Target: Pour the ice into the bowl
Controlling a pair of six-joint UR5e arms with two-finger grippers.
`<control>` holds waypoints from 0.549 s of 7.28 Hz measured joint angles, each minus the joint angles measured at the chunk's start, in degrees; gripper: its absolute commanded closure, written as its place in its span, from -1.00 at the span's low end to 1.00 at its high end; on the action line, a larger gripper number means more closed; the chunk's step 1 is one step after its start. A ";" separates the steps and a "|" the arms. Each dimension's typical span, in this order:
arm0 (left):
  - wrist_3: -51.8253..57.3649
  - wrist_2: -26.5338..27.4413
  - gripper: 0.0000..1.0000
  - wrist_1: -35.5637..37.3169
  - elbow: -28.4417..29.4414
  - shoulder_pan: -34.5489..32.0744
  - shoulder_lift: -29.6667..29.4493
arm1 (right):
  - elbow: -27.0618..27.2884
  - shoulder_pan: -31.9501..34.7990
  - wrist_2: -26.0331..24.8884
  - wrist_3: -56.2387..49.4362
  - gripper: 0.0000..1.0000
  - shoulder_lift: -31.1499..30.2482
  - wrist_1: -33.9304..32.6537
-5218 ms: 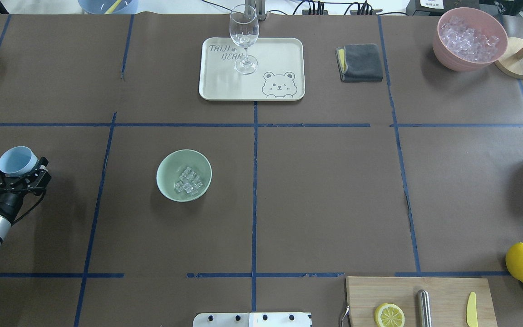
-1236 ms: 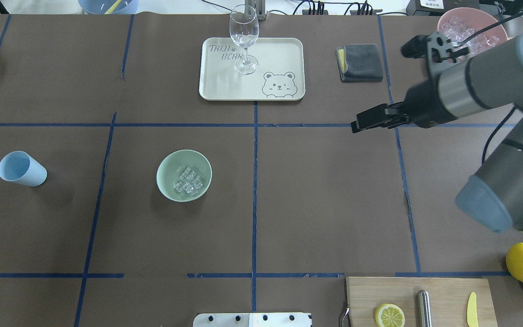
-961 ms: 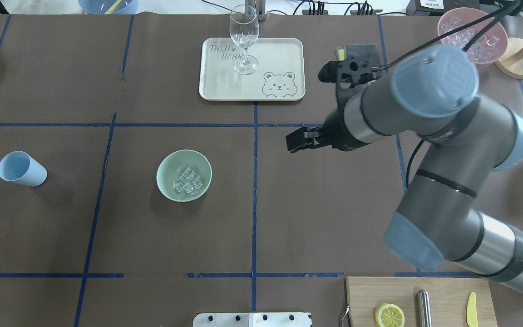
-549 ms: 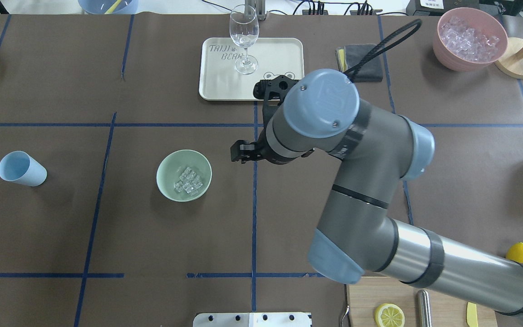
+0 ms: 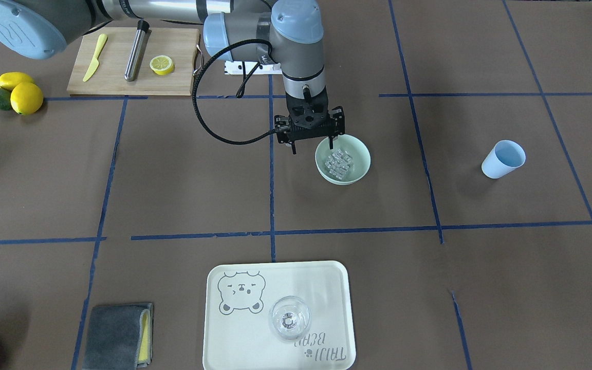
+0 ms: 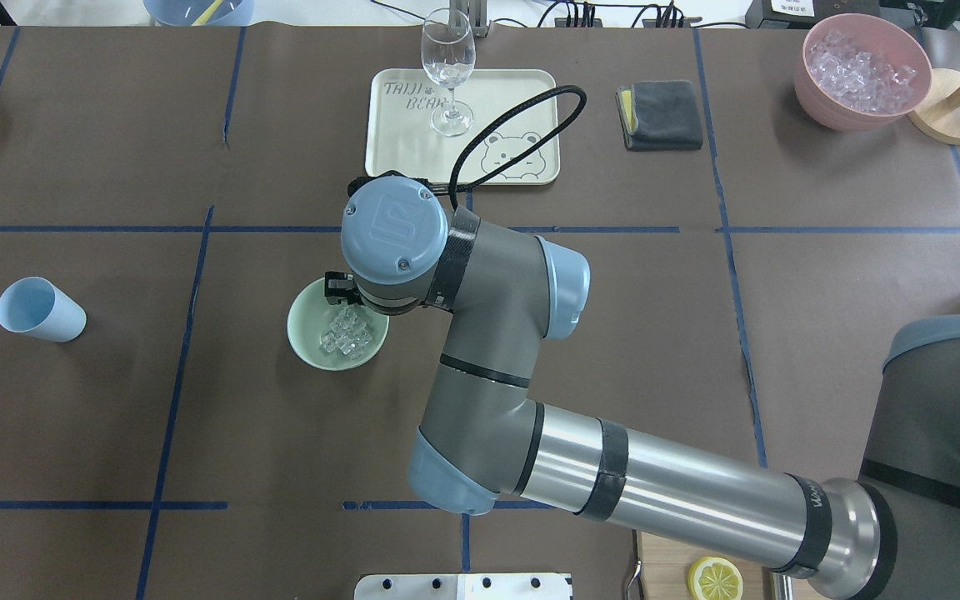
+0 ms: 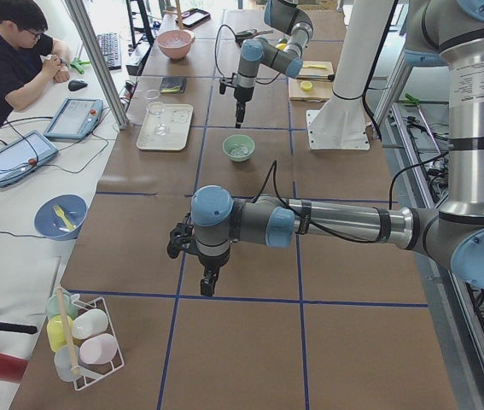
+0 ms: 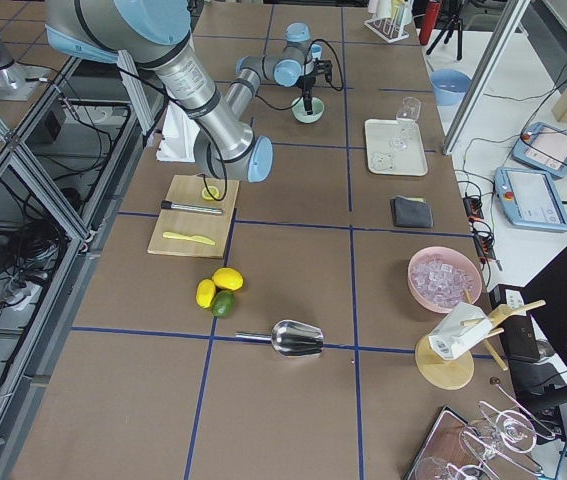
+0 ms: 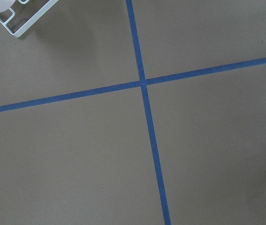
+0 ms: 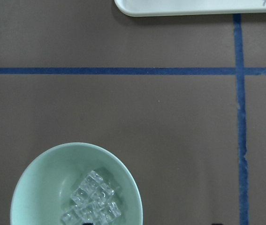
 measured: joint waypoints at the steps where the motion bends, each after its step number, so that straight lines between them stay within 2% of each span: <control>1: -0.01 0.00 -1.00 0.01 0.00 0.00 0.04 | -2.01 -0.54 -0.28 0.13 -0.57 0.24 1.43; 4: 0.01 0.00 -1.00 0.01 0.07 0.01 0.15 | -4.79 -1.22 -0.44 0.08 -0.34 0.34 2.84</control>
